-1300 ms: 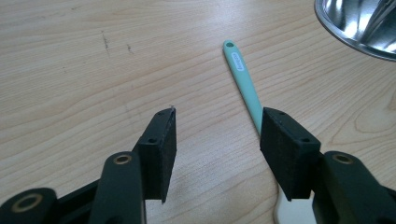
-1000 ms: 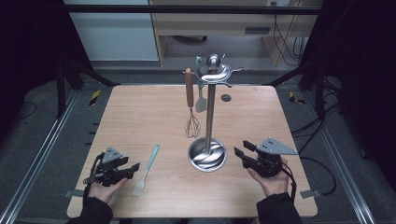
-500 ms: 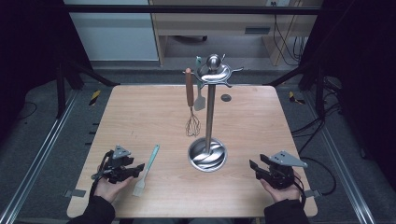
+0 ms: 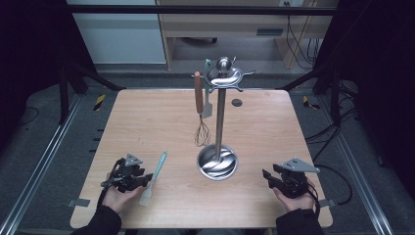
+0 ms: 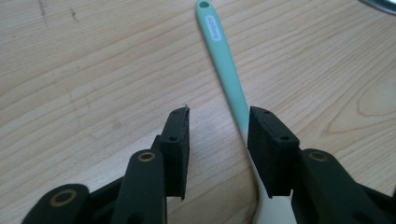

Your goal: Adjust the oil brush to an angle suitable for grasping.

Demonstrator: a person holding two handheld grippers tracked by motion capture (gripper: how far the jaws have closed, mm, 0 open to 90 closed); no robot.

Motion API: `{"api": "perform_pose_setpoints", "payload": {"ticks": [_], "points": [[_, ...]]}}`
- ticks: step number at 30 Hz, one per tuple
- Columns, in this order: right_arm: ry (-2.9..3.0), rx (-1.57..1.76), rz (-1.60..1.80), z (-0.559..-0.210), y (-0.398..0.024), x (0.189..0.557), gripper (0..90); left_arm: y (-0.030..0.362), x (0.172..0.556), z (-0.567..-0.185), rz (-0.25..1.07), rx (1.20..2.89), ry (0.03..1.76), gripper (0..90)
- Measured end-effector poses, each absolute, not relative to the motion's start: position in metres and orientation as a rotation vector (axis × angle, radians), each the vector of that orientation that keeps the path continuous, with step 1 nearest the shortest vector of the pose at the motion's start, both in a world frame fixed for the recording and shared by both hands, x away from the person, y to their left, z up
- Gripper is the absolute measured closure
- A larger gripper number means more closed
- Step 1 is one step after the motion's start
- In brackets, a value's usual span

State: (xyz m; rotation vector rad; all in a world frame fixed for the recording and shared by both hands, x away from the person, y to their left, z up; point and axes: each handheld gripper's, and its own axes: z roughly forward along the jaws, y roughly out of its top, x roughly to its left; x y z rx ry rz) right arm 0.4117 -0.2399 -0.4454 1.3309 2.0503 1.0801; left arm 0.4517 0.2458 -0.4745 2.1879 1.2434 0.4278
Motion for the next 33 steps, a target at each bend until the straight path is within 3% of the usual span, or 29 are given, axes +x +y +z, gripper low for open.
{"api": "perform_pose_setpoints", "payload": {"ticks": [15,33], "points": [[2.112,1.303,1.079,-0.448,-0.238,0.414,65.3,0.234,0.449,-0.48,0.366,2.245,1.215,69.2],[2.102,1.324,1.092,-0.447,-0.24,0.414,65.1,0.231,0.451,-0.477,0.361,2.29,1.213,82.3]]}}
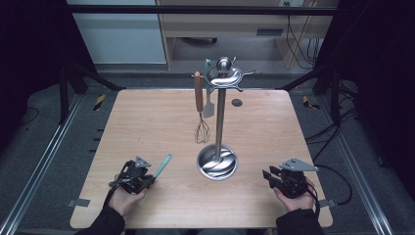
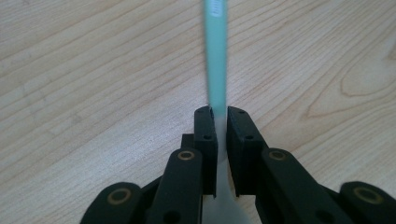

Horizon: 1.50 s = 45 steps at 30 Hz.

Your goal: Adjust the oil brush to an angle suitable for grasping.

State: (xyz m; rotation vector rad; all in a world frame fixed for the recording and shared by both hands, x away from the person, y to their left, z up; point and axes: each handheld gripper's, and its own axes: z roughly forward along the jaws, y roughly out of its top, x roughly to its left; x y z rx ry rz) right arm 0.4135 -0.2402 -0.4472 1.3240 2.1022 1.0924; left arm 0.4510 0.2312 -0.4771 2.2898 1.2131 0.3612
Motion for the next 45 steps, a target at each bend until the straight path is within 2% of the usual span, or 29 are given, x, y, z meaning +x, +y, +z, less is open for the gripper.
{"api": "perform_pose_setpoints", "payload": {"ticks": [10,22,45], "points": [[2.094,1.331,1.098,-0.447,-0.242,0.414,64.9,0.232,0.453,-0.478,0.361,2.322,1.167,78.3],[2.095,1.33,1.101,-0.447,-0.243,0.414,65.7,0.228,0.456,-0.479,0.368,2.361,1.167,81.1],[2.087,1.324,1.09,-0.445,-0.244,0.413,66.1,0.233,0.446,-0.464,0.392,2.301,1.101,82.6]]}}
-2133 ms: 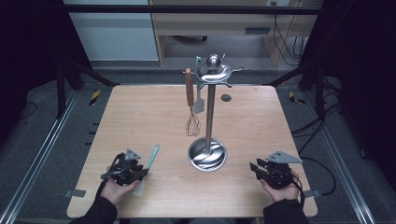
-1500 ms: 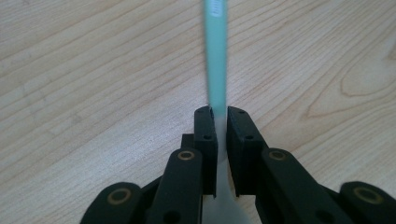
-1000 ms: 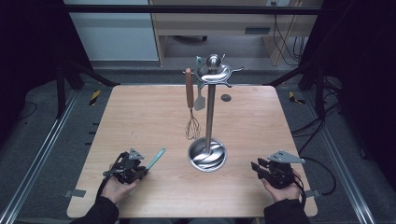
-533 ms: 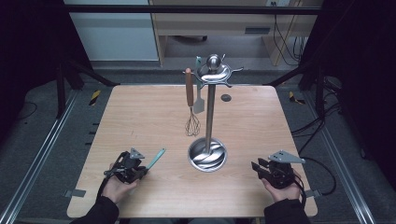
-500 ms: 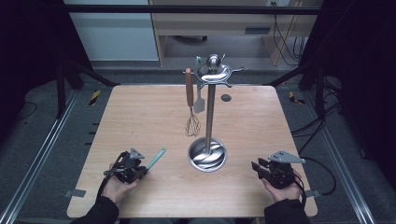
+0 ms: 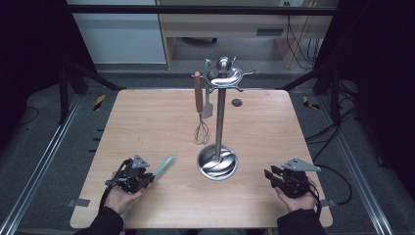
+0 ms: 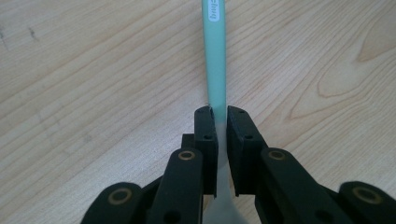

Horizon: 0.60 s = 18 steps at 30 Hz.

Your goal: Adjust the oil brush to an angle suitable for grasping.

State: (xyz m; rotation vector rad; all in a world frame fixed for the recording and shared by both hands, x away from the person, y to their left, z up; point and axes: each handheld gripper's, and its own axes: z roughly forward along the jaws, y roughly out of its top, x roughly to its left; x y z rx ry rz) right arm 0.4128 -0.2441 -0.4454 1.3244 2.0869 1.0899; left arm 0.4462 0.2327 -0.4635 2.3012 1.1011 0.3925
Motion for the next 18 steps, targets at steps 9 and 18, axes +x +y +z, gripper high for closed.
{"api": "perform_pose_setpoints", "payload": {"ticks": [9,18], "points": [[2.082,1.319,1.097,-0.445,-0.244,0.413,65.4,0.238,0.436,-0.448,0.448,2.199,1.074,82.7],[2.071,1.321,1.086,-0.445,-0.245,0.413,64.8,0.247,0.426,-0.429,0.512,2.087,1.039,82.7]]}}
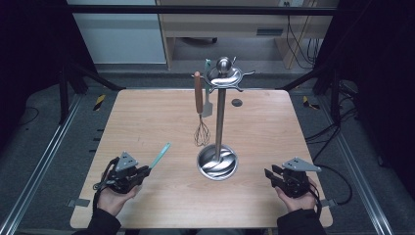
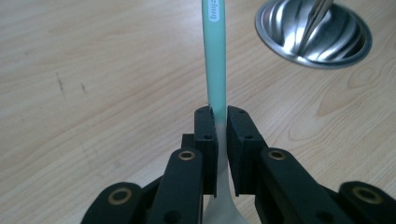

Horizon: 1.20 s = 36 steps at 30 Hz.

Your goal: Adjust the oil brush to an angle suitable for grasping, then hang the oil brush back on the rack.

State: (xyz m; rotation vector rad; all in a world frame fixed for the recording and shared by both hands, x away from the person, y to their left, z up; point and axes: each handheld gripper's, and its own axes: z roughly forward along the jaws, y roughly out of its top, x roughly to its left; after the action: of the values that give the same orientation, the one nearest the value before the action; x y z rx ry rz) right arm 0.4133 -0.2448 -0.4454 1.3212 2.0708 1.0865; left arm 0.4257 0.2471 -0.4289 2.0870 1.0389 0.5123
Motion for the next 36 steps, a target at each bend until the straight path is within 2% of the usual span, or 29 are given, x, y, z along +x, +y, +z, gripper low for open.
{"api": "perform_pose_setpoints", "payload": {"ticks": [7,19,36], "points": [[2.068,1.326,1.087,-0.446,-0.245,0.414,64.0,0.255,0.416,-0.41,0.568,1.976,1.02,82.6],[2.046,1.321,1.072,-0.447,-0.246,0.414,57.3,0.258,0.399,-0.385,0.623,1.847,0.956,82.6],[2.011,1.334,1.078,-0.448,-0.248,0.414,48.7,0.251,0.378,-0.353,0.643,1.761,0.853,82.6]]}}
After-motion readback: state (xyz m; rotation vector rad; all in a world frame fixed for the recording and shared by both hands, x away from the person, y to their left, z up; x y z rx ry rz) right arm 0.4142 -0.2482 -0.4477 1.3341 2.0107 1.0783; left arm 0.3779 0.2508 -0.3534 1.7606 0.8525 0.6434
